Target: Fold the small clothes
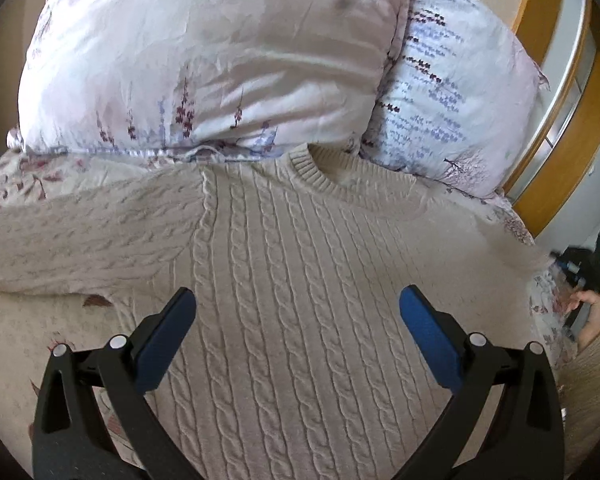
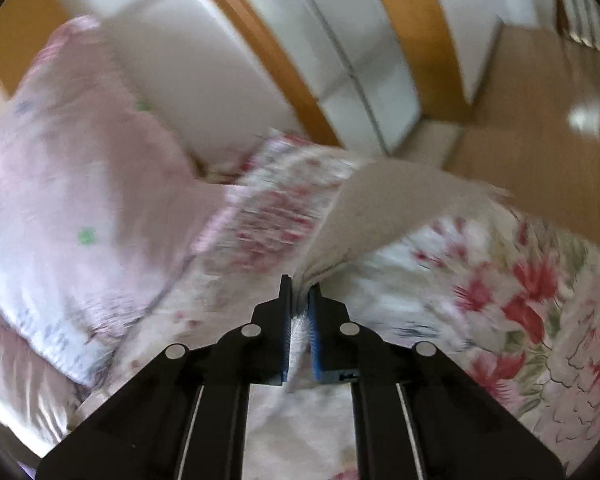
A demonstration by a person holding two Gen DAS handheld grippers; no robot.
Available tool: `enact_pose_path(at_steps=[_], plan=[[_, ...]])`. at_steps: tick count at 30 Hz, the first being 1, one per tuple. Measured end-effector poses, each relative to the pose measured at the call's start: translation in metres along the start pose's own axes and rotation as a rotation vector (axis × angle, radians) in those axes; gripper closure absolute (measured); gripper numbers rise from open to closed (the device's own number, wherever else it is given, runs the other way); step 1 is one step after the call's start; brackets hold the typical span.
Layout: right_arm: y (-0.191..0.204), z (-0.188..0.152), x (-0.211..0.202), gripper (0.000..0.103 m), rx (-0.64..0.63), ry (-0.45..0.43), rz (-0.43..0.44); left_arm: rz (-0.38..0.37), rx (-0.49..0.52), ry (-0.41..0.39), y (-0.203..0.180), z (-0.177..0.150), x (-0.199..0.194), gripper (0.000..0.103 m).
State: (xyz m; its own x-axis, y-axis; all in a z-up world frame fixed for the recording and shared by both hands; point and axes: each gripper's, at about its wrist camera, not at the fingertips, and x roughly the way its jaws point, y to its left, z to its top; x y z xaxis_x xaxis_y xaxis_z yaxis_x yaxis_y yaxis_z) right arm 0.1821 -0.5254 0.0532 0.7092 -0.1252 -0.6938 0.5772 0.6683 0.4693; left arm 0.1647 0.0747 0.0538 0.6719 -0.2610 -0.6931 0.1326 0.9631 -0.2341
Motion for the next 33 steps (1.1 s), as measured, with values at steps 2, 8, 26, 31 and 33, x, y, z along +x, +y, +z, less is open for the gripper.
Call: enact_pose_path(at_steps=[2,8,26,31,33], plan=[[0.027,-0.003,-0.016,0.095,-0.068,-0.035,0.054,0.021,0.020,-0.014,-0.003,0.001,-0.002,0.002],[0.123,-0.048,-0.052,0.095,-0.286,0.000,0.299,0.068,0.023,-0.052,-0.003,0.005,-0.006,0.002],[0.154,-0.155,0.011,0.068,-0.205,0.434,0.347,-0.122,-0.105,0.011,0.010,0.008,0.020,0.002],[0.140,-0.129,0.014,0.068,-0.113,0.328,0.207,-0.177,-0.196,0.042,0.025,0.007,0.025,0.002],[0.142,-0.122,0.016,0.081,-0.107,0.278,0.143,-0.184,-0.212,0.048,0.030,0.007,0.025,0.002]])
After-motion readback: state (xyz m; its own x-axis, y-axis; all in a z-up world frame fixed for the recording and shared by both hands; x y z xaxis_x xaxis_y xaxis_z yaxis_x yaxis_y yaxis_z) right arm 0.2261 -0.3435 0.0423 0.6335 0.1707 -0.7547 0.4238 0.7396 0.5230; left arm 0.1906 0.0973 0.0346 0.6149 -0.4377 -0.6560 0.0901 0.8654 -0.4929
